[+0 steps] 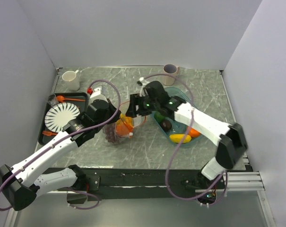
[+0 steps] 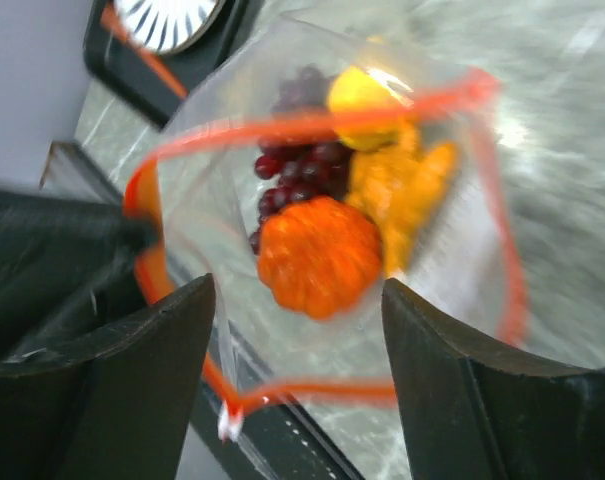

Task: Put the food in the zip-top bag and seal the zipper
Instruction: Place the fake fruit in the zipper food storage bag, then pick up the fake fruit from the bin.

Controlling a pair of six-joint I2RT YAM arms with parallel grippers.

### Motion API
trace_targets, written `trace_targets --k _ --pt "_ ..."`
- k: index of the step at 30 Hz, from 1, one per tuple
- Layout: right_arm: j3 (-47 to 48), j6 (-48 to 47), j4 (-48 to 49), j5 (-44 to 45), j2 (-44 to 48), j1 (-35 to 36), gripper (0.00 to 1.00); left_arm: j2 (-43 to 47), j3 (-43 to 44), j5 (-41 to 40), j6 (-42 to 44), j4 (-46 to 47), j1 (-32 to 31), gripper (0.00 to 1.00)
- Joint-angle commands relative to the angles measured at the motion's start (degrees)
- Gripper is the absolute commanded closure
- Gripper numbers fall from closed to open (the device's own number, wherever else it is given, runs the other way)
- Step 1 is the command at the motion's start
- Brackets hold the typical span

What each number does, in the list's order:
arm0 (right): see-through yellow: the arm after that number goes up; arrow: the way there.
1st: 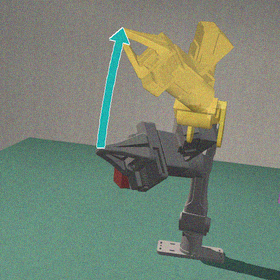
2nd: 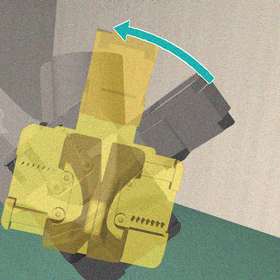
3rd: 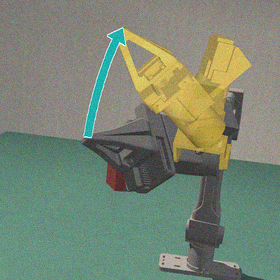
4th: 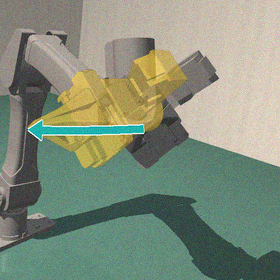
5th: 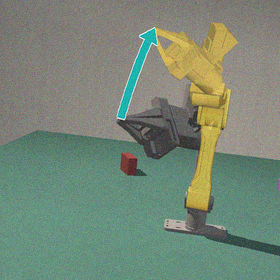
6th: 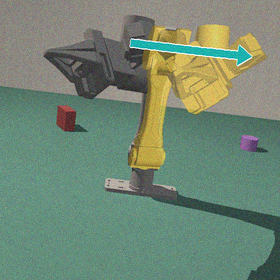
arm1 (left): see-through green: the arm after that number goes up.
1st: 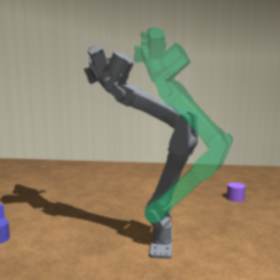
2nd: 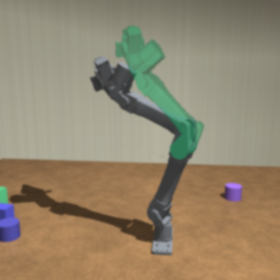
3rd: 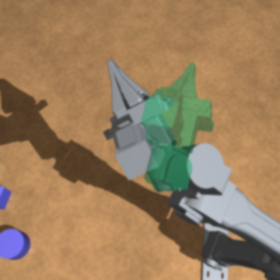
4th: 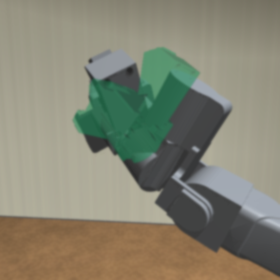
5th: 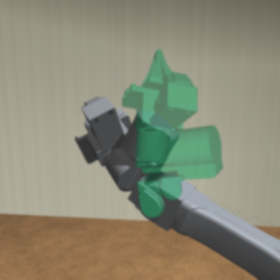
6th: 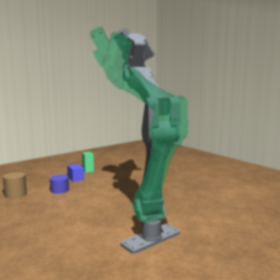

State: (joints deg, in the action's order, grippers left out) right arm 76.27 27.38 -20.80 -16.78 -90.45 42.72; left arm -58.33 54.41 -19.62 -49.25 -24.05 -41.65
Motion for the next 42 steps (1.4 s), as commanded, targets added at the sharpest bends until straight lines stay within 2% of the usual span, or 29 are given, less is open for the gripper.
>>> trace_targets --k 1,4,6,11,14,29,42 --pt "-4.9 0.1 -2.1 13.8 13.1 -2.0 0.20 0.2 0.9 -1.1 -0.4 1.0 0.2 0.99" --pt "-10.2 0.6 -3.5 20.2 17.9 -5.0 0.05 -0.5 0.7 -0.5 -0.1 1.3 0.3 0.99" --pt "-12.2 0.2 -4.2 21.3 19.4 -7.3 0.02 -0.8 0.6 0.1 0.4 1.9 0.3 0.99" --pt "-17.5 0.0 -7.6 17.0 19.1 -20.1 0.02 -1.2 1.0 0.4 0.8 1.8 0.3 0.99" --pt "-19.1 -2.4 -9.6 15.5 17.6 -22.9 0.02 -0.8 1.0 0.6 1.5 2.3 0.3 0.99" --pt "-19.9 -3.3 -11.8 16.7 15.1 -23.4 0.02 -1.2 0.5 2.1 1.8 2.9 0.3 0.99" --pt "-20.8 4.3 -19.7 38.5 19.3 -25.8 0.00 -0.4 -0.5 4.2 3.1 5.3 0.2 0.99"
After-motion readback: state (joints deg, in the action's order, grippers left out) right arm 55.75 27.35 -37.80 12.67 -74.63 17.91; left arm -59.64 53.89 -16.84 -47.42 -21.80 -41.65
